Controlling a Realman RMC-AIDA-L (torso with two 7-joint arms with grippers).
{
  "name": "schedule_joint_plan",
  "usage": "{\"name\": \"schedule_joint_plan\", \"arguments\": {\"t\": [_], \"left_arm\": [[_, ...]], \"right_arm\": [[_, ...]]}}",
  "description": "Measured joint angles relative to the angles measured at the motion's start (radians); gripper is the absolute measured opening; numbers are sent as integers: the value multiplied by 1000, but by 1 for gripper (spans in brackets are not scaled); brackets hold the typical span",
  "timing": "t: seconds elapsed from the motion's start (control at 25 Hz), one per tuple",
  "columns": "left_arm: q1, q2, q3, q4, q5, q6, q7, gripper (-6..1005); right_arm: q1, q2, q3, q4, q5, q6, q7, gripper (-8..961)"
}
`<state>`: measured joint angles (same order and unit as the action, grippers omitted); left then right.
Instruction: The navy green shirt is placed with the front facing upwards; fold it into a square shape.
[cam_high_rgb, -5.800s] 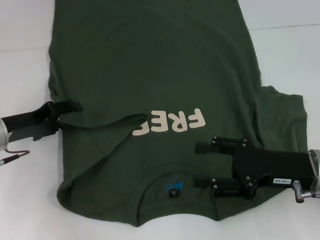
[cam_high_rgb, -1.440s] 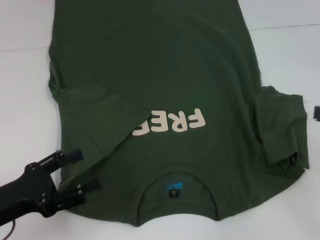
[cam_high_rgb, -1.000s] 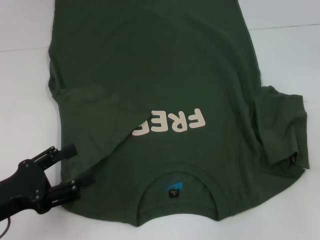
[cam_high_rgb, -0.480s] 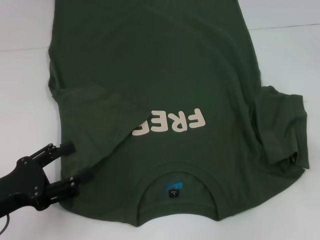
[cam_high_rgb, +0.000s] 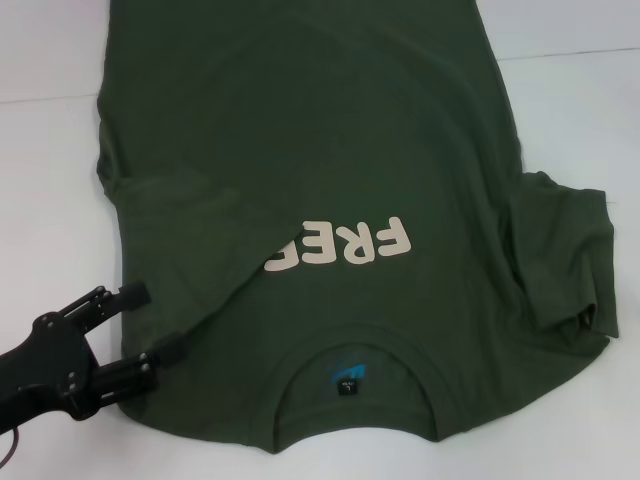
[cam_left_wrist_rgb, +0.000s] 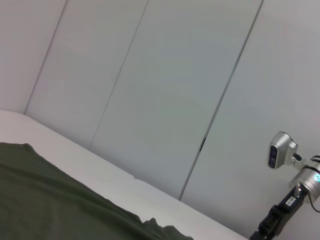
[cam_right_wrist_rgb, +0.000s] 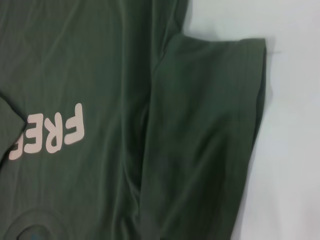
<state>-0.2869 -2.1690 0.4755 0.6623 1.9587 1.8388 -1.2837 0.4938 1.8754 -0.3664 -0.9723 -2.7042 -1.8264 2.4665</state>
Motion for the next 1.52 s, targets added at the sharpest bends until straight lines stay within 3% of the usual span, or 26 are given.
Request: {"name": "schedule_joint_plan", "arguments": {"t": [0.64,0.84,1.12,1.52], "left_arm": [[5,0,0,0,0,-13,2,922],[1,0,0,0,0,-14,3,920],[-4,1,0,3,0,-14,0,918],[-5,2,0,4,0,-9,-1,916]], "right_arm": [[-3,-2,17,139,7,79,91,752],[14,-7,18,129,8,83,96,750],[64,-38,12,92,9,72,108,748],[74,-32,3,74,8,88,106,746]]}}
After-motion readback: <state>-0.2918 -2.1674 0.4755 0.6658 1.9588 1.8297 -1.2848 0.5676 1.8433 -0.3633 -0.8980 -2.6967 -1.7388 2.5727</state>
